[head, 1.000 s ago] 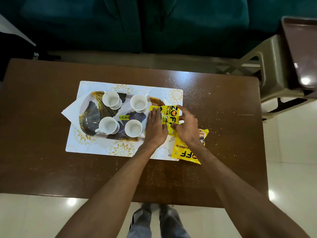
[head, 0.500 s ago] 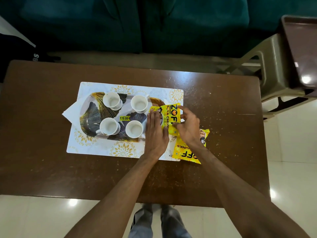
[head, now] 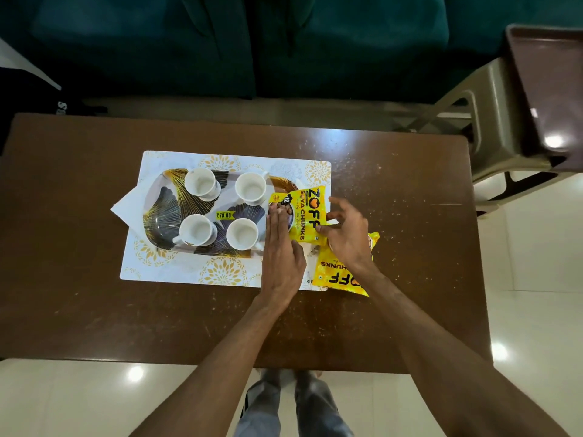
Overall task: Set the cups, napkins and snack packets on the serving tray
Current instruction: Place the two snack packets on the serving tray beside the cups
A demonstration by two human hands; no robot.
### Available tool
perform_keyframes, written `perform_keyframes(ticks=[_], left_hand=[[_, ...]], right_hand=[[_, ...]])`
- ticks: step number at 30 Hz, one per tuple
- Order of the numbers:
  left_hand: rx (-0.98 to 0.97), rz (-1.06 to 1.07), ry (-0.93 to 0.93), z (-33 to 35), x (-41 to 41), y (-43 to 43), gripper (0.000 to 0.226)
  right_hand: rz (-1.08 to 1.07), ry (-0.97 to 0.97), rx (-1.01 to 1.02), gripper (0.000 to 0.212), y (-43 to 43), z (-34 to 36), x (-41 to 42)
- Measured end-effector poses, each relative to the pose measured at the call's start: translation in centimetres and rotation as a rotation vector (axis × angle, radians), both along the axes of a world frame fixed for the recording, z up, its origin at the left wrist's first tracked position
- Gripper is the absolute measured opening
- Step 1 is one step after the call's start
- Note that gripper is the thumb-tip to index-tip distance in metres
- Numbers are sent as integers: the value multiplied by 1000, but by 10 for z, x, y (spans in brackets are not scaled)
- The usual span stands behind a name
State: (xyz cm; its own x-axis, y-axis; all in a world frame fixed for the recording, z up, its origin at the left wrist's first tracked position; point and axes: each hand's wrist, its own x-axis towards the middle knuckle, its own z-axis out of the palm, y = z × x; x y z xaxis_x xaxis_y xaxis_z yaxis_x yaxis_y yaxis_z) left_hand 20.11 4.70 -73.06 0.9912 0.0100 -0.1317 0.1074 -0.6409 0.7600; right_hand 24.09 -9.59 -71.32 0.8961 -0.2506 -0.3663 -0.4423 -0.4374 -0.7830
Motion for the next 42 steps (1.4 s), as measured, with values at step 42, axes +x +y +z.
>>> perform_keyframes(ticks=[42], left_hand=[[-821, 322, 613, 101, -59, 23, 46]], right_hand=[[-323, 333, 904, 33, -49, 58, -101]])
